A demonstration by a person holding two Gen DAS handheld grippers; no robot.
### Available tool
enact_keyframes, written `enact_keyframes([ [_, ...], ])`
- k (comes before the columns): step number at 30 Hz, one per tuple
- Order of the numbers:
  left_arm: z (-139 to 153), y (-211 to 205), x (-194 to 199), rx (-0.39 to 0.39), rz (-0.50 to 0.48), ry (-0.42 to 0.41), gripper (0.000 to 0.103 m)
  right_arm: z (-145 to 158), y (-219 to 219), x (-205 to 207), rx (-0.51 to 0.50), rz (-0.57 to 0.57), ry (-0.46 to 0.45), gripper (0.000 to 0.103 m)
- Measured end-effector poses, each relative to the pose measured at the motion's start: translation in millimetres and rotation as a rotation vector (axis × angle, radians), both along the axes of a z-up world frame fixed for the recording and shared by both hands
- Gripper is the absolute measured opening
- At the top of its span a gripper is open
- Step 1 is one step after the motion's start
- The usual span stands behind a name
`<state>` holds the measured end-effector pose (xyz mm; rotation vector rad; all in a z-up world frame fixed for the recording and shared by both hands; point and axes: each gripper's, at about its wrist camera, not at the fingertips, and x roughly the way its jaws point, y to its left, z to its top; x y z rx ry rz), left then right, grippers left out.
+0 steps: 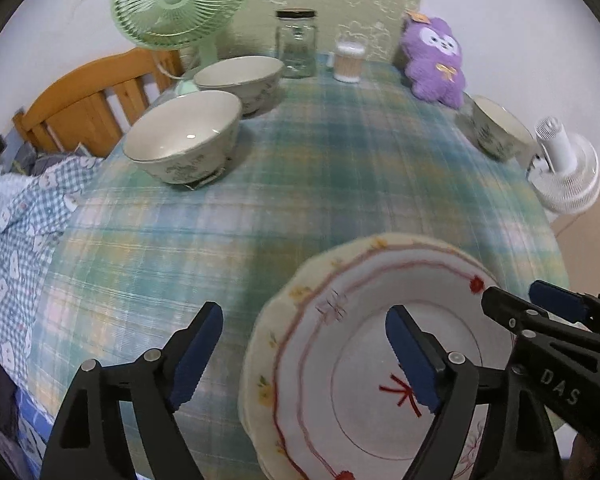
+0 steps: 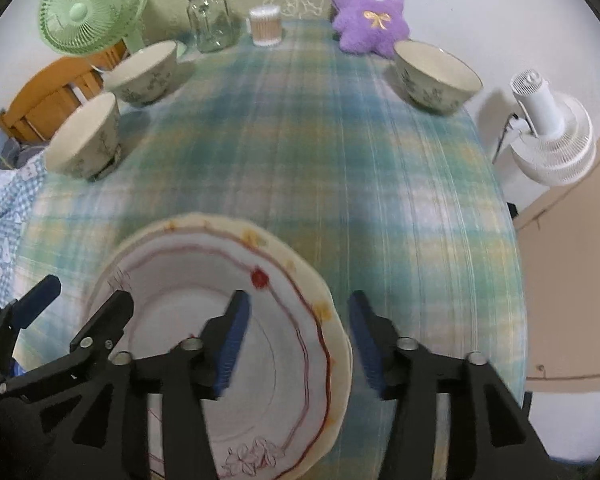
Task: Organize plates and bowls
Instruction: 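Open both tools and move them toward the white bowl by the fan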
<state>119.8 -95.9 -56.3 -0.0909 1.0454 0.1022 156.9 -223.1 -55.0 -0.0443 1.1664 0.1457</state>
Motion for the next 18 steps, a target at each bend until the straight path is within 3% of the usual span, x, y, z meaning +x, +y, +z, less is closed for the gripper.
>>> enact_keyframes([
  [10,27,37,9,0.022,0.087,-0.066,0.091,22,34,22,0.047,0.049,-0.036,0.065],
  [18,35,79,26,0.01,0.026,-0.085,0.09,36,71,32,0.091,-0.034,-0.065,0.065],
])
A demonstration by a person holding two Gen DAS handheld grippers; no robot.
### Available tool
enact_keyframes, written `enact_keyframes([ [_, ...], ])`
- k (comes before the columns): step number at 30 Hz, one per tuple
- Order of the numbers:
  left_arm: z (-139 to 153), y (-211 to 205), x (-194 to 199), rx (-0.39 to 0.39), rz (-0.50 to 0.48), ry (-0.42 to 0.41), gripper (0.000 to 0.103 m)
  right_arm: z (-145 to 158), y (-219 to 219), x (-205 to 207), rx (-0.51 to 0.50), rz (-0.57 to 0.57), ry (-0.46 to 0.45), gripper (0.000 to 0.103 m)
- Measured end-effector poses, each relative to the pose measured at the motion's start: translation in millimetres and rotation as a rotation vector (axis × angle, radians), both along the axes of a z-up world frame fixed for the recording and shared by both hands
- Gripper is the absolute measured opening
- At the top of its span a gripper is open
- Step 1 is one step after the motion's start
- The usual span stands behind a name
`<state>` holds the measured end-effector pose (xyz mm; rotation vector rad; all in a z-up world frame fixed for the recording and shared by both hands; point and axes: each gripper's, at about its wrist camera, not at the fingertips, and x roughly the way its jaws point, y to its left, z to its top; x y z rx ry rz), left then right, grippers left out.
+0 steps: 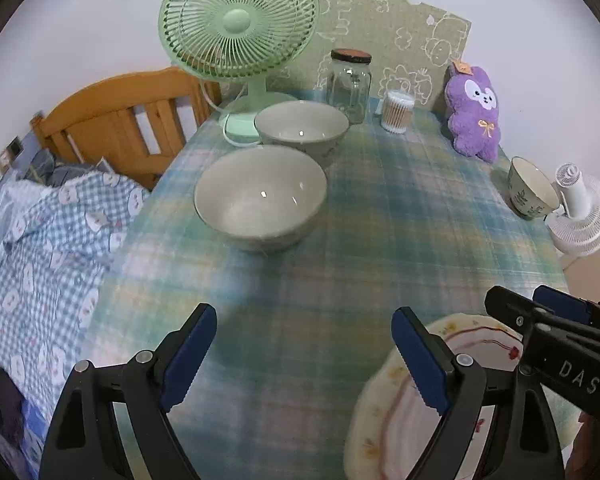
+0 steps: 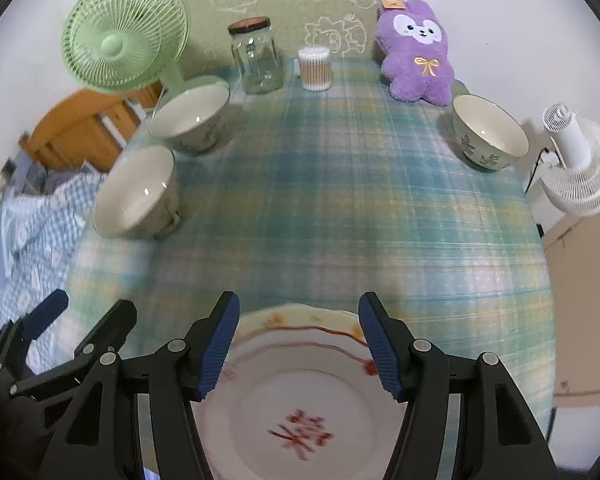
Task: Organize plates and bowls
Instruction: 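Open both tools and move them toward the white bowl by the fan, then grasp the rim of the white floral bowl with both tools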
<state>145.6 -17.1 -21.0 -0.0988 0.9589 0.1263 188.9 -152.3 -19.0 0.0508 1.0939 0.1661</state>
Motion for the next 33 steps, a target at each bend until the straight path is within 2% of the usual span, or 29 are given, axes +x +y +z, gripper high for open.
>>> enact_keyframes([
  [3,7,17,6,0.01,-0.028,-0.024,0.09,2,15,4,0.011,-0.027,-0.004,0.065],
  [8,9,45,21,-0.016,-0.065,-0.028,0.091,10,43,8,-0.015,-0.062,-0.057,0.065],
  [11,8,57,29,-0.009,-0.091,-0.035,0.09,9,58,16,-0.021,-0.076,-0.049,0.065],
  [14,6,74,42,-0.036,-0.102,-0.023,0.09,9,71,24,-0.019,-0.086,-0.052,0.065],
  [22,-7,97,70,-0.013,-0.107,-0.013,0.083,1,103,49,-0.039,-0.089,-0.059,0.065],
  [26,-17,105,83,-0.031,-0.108,0.003,0.07,-8,115,64,-0.025,-0.09,-0.053,0.065],
  [32,-29,112,98,-0.04,-0.111,0.02,0.067,-22,129,83,-0.022,-0.097,-0.037,0.065],
  [33,-31,111,100,-0.039,-0.114,0.024,0.062,-25,131,85,-0.02,-0.097,-0.03,0.065],
])
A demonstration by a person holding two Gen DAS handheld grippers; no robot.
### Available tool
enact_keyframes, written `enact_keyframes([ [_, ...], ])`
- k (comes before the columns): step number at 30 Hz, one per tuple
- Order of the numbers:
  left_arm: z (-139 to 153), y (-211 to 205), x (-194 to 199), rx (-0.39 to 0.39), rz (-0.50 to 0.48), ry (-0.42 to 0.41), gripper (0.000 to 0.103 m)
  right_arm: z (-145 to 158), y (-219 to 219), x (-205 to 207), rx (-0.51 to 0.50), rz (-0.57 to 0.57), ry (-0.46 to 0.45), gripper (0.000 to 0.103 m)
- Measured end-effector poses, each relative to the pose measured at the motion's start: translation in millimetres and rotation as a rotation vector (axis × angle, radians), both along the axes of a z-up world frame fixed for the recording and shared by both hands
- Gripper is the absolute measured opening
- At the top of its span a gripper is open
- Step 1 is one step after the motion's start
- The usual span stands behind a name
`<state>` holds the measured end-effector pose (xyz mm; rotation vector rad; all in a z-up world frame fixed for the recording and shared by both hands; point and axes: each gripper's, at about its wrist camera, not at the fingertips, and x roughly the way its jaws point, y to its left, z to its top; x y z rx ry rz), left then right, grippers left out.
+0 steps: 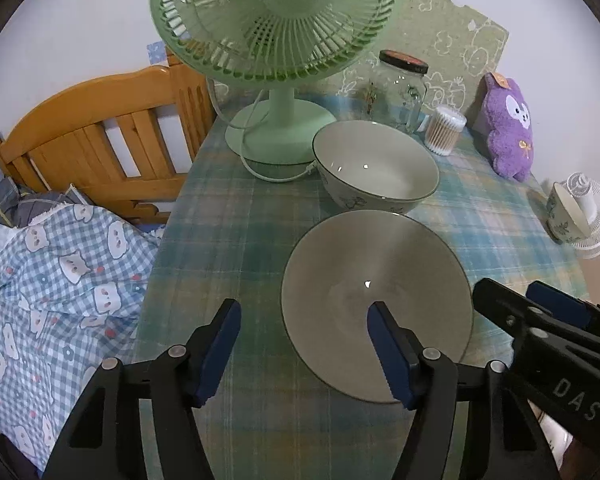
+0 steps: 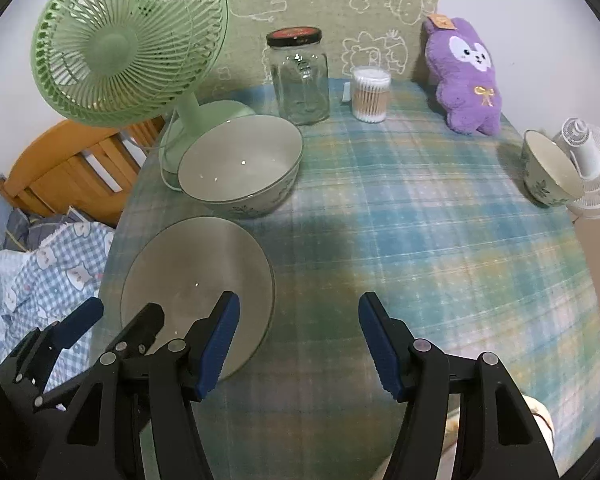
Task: Organize plates and bowls
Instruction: 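Grasp the rim of the white floral bowl with both tools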
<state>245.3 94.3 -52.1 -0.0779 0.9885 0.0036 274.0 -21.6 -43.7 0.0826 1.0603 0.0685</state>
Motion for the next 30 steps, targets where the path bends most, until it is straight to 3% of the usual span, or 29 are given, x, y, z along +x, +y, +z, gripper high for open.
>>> enact_keyframes([
  [2,-5,-2,4,-0.001,-0.017,0.005,0.05,-7,3,5,0.007,-0.001,0.015,0.065],
  [7,-15,-4,14,0.019,-0.011,0.021,0.041,-21,7,15,0.01,-0.006,0.024,0.064],
  [14,-20,-2,24,0.017,0.006,0.026,0.029,-34,9,27,0.016,-0.013,0.055,0.034],
  [20,-25,6,30,-0.003,0.03,0.049,0.017,-35,18,30,0.015,0.019,0.062,0.017],
  [30,-25,8,29,-0.013,0.013,0.054,0.011,-33,23,27,-0.001,0.037,0.064,0.014],
])
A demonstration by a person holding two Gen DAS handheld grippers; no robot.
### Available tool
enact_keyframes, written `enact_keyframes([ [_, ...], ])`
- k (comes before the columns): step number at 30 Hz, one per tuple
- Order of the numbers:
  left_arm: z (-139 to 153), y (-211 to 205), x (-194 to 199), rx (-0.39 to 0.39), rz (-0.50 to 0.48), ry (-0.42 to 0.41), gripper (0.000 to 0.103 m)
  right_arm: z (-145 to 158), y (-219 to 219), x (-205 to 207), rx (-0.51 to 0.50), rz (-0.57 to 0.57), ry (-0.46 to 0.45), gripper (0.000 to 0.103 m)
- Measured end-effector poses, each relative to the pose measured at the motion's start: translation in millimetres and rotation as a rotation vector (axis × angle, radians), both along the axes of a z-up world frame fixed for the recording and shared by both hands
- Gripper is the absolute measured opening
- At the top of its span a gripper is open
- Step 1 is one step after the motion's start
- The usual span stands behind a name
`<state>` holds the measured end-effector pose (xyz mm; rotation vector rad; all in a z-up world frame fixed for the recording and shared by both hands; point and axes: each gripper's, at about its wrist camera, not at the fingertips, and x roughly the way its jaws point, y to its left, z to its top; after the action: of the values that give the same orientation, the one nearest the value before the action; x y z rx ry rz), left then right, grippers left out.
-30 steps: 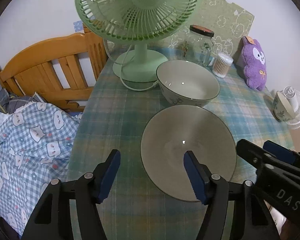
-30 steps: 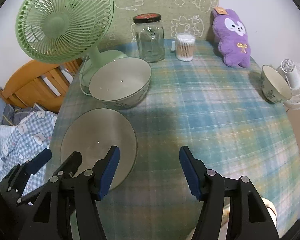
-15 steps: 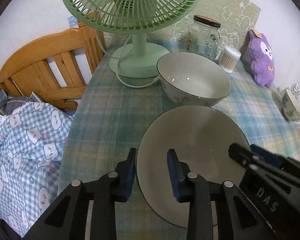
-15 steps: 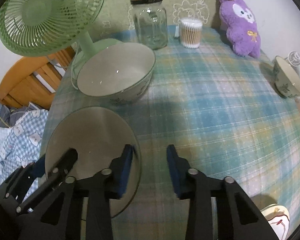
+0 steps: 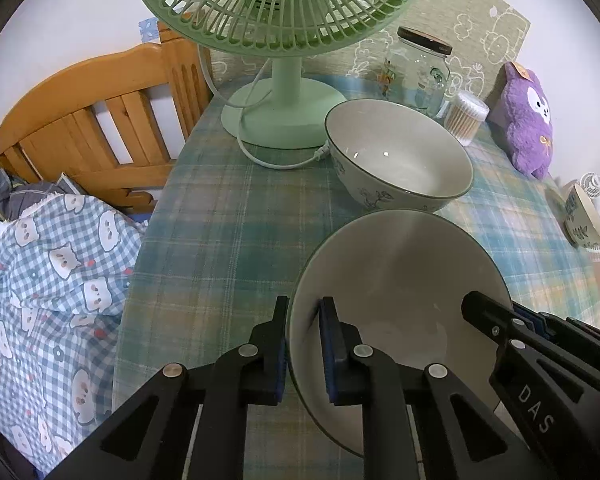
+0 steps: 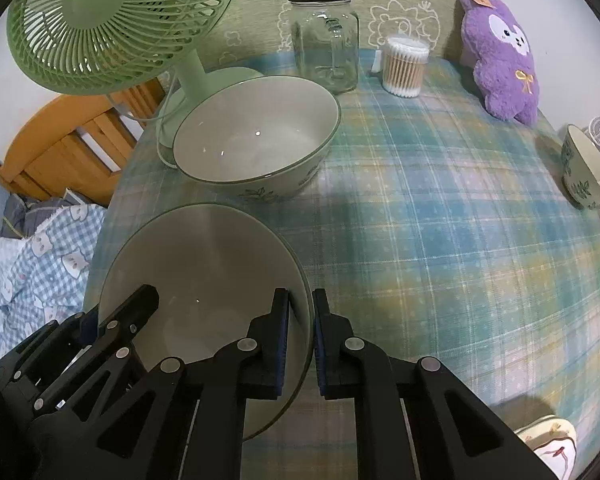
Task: Organize plates and bowls
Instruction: 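Lift and carry the bowl with both tools toward the plate stack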
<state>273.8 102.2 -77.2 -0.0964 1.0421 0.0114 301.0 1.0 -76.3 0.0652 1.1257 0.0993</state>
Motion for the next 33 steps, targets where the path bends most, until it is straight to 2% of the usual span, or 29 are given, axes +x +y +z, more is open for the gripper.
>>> enact_keyframes([
  [11,17,-5,-19,-0.002,-0.035,-0.009,0.011,20,-3,-29,-0.016,-0.017,-0.019,0.014],
  [18,29,-8,-45,-0.009,-0.076,-0.026,0.011,35,-4,-64,-0.033,-0.049,-0.044,0.014],
  [25,31,-13,-76,-0.015,-0.1,-0.014,0.012,41,-9,-100,-0.037,-0.069,-0.04,0.014],
  [33,20,-19,-119,-0.043,-0.081,0.035,0.012,35,-15,-142,-0.062,-0.033,-0.011,0.014],
])
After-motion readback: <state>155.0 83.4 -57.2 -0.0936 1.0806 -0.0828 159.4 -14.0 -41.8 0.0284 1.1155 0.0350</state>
